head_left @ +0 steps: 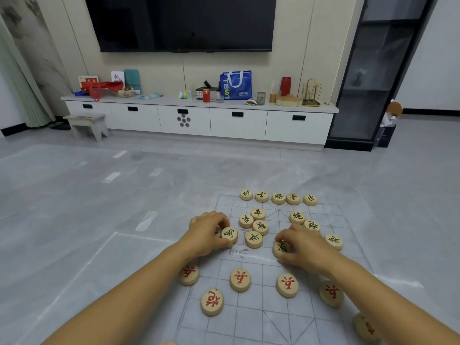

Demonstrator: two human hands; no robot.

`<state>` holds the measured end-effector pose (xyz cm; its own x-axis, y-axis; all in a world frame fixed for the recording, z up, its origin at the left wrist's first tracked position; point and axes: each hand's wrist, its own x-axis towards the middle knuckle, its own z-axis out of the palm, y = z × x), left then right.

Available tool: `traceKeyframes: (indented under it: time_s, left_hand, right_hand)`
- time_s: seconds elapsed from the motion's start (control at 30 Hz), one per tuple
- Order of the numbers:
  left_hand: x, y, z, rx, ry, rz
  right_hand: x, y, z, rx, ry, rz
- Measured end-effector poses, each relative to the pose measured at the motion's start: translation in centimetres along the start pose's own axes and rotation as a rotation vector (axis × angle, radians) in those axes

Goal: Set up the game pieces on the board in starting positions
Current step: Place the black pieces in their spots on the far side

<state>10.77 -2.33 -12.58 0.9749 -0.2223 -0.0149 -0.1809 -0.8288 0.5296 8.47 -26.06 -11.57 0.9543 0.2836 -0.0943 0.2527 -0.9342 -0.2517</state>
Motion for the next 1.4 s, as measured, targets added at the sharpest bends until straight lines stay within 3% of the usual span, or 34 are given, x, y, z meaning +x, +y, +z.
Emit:
traceKeyframes:
  time_s: [0.23, 0.4, 0.73, 0.9, 1.0, 1.17, 1.27, 1.4]
  left_hand:
    - [0.3, -0.6, -0.2, -0.273, 0.135, -0.05]
    - [1.5, -0.9, -0.8, -0.162, 0.235, -0.086]
    - [3.2, -1.3, -0.4, -0.095, 0.261, -0.16]
    - [3.9, -1.5, -0.6, 0.062, 0.102, -0.193]
    - [3.9, -2.1, -1.0, 0.0, 0.043, -0.173]
    - [3.7, -2.8, -0.5, -0.234, 0.078, -0.162]
    - [3.7, -3.2, -0.3, -0.291, 0.096, -0.148]
    - [3.9, -3.7, -0.3, -0.32, 0.059, -0.159]
  right_hand:
    - [-0.2, 0.9, -0.2, 0.009, 0.016, 0.076]
    - [-0.2, 0.9, -0.2, 0.021, 0.007, 0.076]
    - [-0.3, 1.0, -0.1, 0.034, 0.014, 0.075]
    - [-0.5, 1.0, 0.0, 0.027, 0.025, 0.068]
    - [-0.3, 1.1, 0.0, 0.034, 0.03, 0.07]
    - [-0.5, 1.4, 0.3, 0.045, 0.012, 0.045]
    - [-1.0, 3.2, -1.6, 0.405, 0.054, 0.085]
    - [-2.3, 9.2, -6.6, 0.89, 0.535, 0.299]
